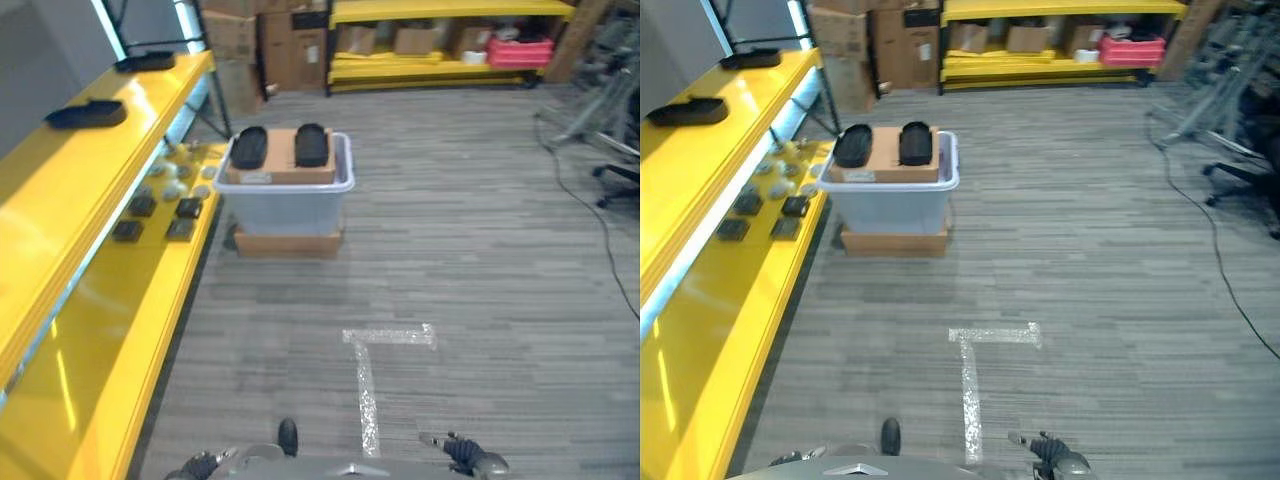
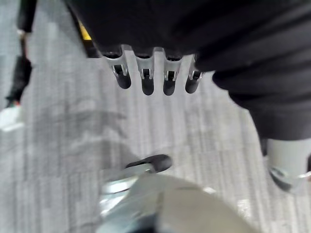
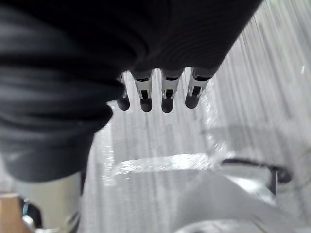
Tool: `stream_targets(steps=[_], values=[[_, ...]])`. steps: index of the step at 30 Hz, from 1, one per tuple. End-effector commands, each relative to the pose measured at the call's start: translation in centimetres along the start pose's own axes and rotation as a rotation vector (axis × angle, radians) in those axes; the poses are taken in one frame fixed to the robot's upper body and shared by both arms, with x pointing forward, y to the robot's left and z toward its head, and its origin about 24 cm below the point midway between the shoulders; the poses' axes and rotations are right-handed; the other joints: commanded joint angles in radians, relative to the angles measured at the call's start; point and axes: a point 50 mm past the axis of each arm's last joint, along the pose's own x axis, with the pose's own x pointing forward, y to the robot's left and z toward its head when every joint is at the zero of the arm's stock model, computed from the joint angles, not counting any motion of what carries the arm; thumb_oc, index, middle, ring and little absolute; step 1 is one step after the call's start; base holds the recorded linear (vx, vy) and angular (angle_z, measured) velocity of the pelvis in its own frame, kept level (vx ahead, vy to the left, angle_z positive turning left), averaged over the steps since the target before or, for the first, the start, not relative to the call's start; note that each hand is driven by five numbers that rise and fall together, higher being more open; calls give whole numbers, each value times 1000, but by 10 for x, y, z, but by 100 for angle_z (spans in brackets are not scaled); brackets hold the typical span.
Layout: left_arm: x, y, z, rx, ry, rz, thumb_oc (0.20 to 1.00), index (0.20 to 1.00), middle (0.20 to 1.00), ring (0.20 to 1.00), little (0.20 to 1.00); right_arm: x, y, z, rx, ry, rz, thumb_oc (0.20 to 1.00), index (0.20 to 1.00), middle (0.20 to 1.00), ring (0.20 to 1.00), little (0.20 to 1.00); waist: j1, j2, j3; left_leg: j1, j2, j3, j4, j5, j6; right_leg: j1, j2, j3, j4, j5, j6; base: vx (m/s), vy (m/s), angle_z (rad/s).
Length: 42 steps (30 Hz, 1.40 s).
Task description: Move parts from the plastic box to the shelf.
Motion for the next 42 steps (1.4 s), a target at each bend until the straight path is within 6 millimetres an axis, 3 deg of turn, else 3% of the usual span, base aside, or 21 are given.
stream_targets(steps=[1, 2, 3, 5, 7, 11, 12, 13, 15, 17, 20, 24, 26, 29, 30, 31, 32, 34, 37, 39, 42], values=[[3, 20, 40, -48, -118, 69, 1000, 1000, 1000, 1000, 1000, 5, -4, 26, 102, -71, -19, 1000, 1000, 1000, 1000, 1000, 6, -15, 50, 31, -9, -20, 9, -62, -34, 88, -15, -18, -367, 203, 33, 248, 0, -13], [3, 20, 40, -47, -118, 69, 1000, 1000, 1000, 1000, 1000, 5, -4, 26, 102, -71, -19, 1000, 1000, 1000, 1000, 1000, 2, -14, 56, 38, -8, -24, 9, -64, -35, 99, -14, -23, -370, 202, 32, 402, -117, -10], [2, 24, 57, -62, -176, 77, 1000, 1000, 1000, 1000, 1000, 3, -9, 17, 117, -40, -33, 1000, 1000, 1000, 1000, 1000, -13, -22, 49, 70, -12, -29, -2, -93, -53, 100, -15, -69, -598, 210, 29, 382, -151, -4], [1, 25, 74, -100, -234, 83, 1000, 1000, 1000, 1000, 1000, 3, -11, 12, 121, -25, -44, 1000, 1000, 1000, 1000, 1000, -37, -33, 44, 87, -13, -43, -2, -116, -67, 71, 9, -37, -733, 251, 38, 378, -155, 18], [1, 19, 86, -113, -275, 66, 1000, 1000, 1000, 1000, 1000, 1, -16, 3, 142, 7, -51, 1000, 1000, 1000, 1000, 1000, -57, -35, 36, 107, 0, -59, -2, -140, -81, 65, 20, 0, -779, 270, 42, 353, -216, 19], [1, 6, 84, -89, -270, 20, 1000, 1000, 1000, 1000, 1000, -3, -21, -15, 154, 70, -37, 1000, 1000, 1000, 1000, 1000, -57, -38, 21, 138, 17, -76, 3, -158, -99, 126, 25, -9, -819, 264, 22, 311, -236, 78], [2, -1, 72, -111, -228, 6, 1000, 1000, 1000, 1000, 1000, -6, -26, -26, 115, 120, -41, 1000, 1000, 1000, 1000, 1000, -52, -39, 10, 112, 28, -91, 116, -155, -121, 167, 32, -32, -841, 250, 0, 290, -352, 49], [3, -14, 62, -116, -183, -34, 1000, 1000, 1000, 1000, 1000, -4, -30, -16, 102, 91, -49, 1000, 1000, 1000, 1000, 1000, -34, -64, 35, -6, -9, -111, 366, -95, -154, 229, 18, -61, -862, 244, -20, 290, -352, 32], [3, -17, 59, -98, -167, -45, 1000, 1000, 1000, 1000, 1000, -3, -31, -10, 95, 79, -56, 1000, 1000, 1000, 1000, 1000, -28, -73, 43, -35, -13, -106, 402, -82, -162, 247, 18, -61, -868, 235, -25, 186, -176, 42], [3, -18, 26, -68, -56, -42, 1000, 1000, 1000, 1000, 1000, -1, -35, 6, 101, 31, -73, 1000, 1000, 1000, 1000, 1000, 5, -79, 46, -102, 14, -27, 208, -94, -132, 282, 13, -72, -868, 194, -20, 426, -134, 5], [0, -23, 0, -46, 28, -53, 1000, 1000, 1000, 1000, 1000, 1, -38, 21, 93, -26, -84, 1000, 1000, 1000, 1000, 1000, 34, -52, 38, -166, 12, -37, 16, 1, -128, 308, 36, -65, -868, 160, -14, 337, 3, -7], [-2, -16, -19, -47, 92, -31, 1000, 1000, 1000, 1000, 1000, 3, -38, 31, 99, -44, -87, 1000, 1000, 1000, 1000, 1000, 56, -31, 18, -169, 18, -38, -2, 51, -142, 349, 59, -39, -868, 119, -15, 329, 61, -42], [-3, -16, -23, -46, 96, -30, 1000, 1000, 1000, 1000, 1000, 2, -38, 29, 99, -35, -87, 1000, 1000, 1000, 1000, 1000, 58, -28, 5, -150, 20, -30, -2, 44, -135, 368, 57, -38, -868, 105, -13, 277, 122, -64], [-1, -12, -9, 21, 40, -22, 1000, 1000, 1000, 1000, 1000, 1, -35, 18, 136, -10, -89, 1000, 1000, 1000, 1000, 1000, 52, -38, -16, -75, -7, -12, 8, -7, -83, 375, 5, -28, -706, 87, 17, 304, 202, -12], [-1, -12, -8, 21, 40, -22, 1000, 1000, 1000, 1000, 1000, 1, -35, 18, 136, -10, -89, 1000, 1000, 1000, 1000, 1000, 54, -37, -18, -77, -6, -12, 7, -6, -83, 371, 7, -27, -706, 89, 17, 135, 150, 10], [0, -8, -3, 27, 21, -7, 1000, 1000, 1000, 1000, 1000, 2, -31, 20, 185, -30, -85, 1000, 1000, 1000, 1000, 1000, 46, -32, -8, -49, -8, -6, 5, -21, -67, 318, -3, -11, -590, 107, 30, 142, 203, 6], [2, 3, 14, 31, -28, 32, 1000, 1000, 1000, 1000, 1000, 3, -25, 23, 244, -46, -78, 1000, 1000, 1000, 1000, 1000, 21, -19, 23, -6, -8, 4, 1, -33, -50, 211, -11, 21, -402, 189, 61, 179, 238, -12], [3, 11, 33, 33, -81, 59, 1000, 1000, 1000, 1000, 1000, 3, -22, 20, 222, -29, -73, 1000, 1000, 1000, 1000, 1000, 3, -3, 48, 20, 6, -15, 1, -41, -46, 143, 3, 48, -307, 195, 58, 176, 117, -3], [3, 22, 67, 39, -189, 95, 1000, 1000, 1000, 1000, 1000, 3, -23, 17, 230, -21, -73, 1000, 1000, 1000, 1000, 1000, -12, -10, 41, 40, 4, -45, -2, -62, -62, 138, 5, 37, -488, 159, 32, 231, -74, 26], [1, 25, 90, -11, -270, 114, 1000, 1000, 1000, 1000, 1000, 2, -26, 14, 257, -14, -91, 1000, 1000, 1000, 1000, 1000, -20, -20, 34, 52, 6, -65, -2, -83, -76, 153, -16, 39, -680, 189, 32, 234, -185, 28], [0, 19, 94, -65, -293, 94, 1000, 1000, 1000, 1000, 1000, 1, -24, 5, 267, 10, -92, 1000, 1000, 1000, 1000, 1000, -22, -37, 25, 80, 19, -75, -1, -103, -87, 158, -32, 40, -745, 219, 40, 165, -187, 15]])
